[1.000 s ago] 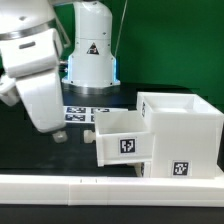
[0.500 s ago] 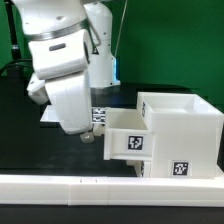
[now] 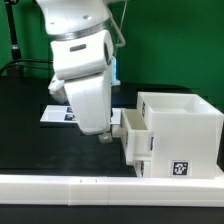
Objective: Assemble drawer
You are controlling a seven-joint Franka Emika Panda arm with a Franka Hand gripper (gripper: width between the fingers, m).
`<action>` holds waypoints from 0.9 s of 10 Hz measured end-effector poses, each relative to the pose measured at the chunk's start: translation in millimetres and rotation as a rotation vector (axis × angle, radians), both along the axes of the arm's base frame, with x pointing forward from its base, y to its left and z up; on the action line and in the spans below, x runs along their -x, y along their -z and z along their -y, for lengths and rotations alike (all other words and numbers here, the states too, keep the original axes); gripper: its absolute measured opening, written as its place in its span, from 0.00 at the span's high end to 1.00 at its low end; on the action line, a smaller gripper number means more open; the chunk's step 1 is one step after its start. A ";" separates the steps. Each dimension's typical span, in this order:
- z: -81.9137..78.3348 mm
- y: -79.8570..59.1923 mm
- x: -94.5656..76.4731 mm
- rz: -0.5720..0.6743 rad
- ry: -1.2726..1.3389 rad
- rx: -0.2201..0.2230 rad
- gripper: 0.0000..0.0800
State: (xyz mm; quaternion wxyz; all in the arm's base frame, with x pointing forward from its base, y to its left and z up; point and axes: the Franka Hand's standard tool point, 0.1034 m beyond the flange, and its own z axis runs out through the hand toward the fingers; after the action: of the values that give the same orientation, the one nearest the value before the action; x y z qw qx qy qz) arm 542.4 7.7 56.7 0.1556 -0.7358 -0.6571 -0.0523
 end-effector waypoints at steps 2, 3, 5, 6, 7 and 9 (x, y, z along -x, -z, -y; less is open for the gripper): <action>-12.0 0.0 -0.2 -0.016 0.033 0.003 0.19; -16.1 -0.5 -0.4 -0.020 0.040 0.004 0.19; -17.0 -2.1 -0.9 -0.030 0.045 0.002 0.19; -17.1 -2.8 -1.8 -0.030 0.051 0.004 0.19; -17.8 -2.8 -1.8 -0.032 0.058 0.004 0.19; -20.1 -3.0 -2.6 -0.041 0.089 0.010 0.19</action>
Offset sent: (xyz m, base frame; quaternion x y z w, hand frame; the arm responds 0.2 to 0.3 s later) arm 0.0068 0.0135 0.0052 0.0050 0.0043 0.0212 0.9998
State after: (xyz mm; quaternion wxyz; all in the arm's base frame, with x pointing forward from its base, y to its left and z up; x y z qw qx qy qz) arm 545.0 27.8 59.7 0.1630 -0.7660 -0.6205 -0.0407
